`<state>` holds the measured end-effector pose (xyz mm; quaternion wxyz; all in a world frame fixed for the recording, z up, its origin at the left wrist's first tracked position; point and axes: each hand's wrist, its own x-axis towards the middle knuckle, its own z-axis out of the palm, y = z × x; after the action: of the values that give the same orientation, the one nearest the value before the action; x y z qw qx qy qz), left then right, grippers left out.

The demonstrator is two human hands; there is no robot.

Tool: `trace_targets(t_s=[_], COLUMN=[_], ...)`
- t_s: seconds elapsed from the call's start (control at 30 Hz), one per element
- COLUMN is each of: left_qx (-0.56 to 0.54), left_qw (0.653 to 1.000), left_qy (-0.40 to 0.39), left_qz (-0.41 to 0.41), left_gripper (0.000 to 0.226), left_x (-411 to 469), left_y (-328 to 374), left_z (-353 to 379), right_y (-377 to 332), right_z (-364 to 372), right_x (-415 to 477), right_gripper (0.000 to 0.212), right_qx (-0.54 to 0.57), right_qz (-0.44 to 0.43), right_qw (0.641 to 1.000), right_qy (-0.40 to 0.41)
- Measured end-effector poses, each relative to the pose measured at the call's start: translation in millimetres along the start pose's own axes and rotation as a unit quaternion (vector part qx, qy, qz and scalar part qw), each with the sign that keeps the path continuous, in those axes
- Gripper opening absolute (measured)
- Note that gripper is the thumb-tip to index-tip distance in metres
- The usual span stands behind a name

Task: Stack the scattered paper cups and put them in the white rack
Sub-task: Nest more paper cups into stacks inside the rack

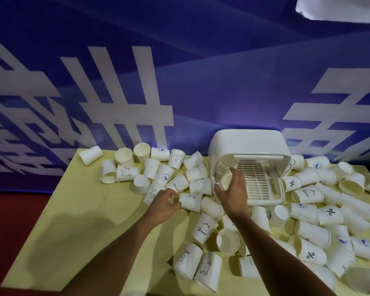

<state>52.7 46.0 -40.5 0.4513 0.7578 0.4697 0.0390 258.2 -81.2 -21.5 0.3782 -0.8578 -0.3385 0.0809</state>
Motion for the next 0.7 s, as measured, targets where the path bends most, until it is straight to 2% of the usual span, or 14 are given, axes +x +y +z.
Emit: trace_targets(t_s=[0.17,0.37,0.7], left_qx=[-0.011,-0.034,-0.05], left_qw=[1.0,0.998,0.987], left_qy=[0.015,0.048,0.118], left_qz=[-0.008,-0.031,-0.1], left_gripper=[0.043,0.039,0.041], left_x=[-2,-9,-6], left_y=[-13,-47,-114], left_z=[-20,-55,-138], right_y=[-31,-73,-160], right_z=[32,78,157], right_x=[-8,-17,-22], right_gripper=[0.061,0.062,0.061], right_qx=[-0.038,-0.047,-0.045], right_qz=[-0.056,-0.098,-0.157], right_qw=[0.995,0.982,0.959], right_qy=[-0.074,-0.154,-0.232])
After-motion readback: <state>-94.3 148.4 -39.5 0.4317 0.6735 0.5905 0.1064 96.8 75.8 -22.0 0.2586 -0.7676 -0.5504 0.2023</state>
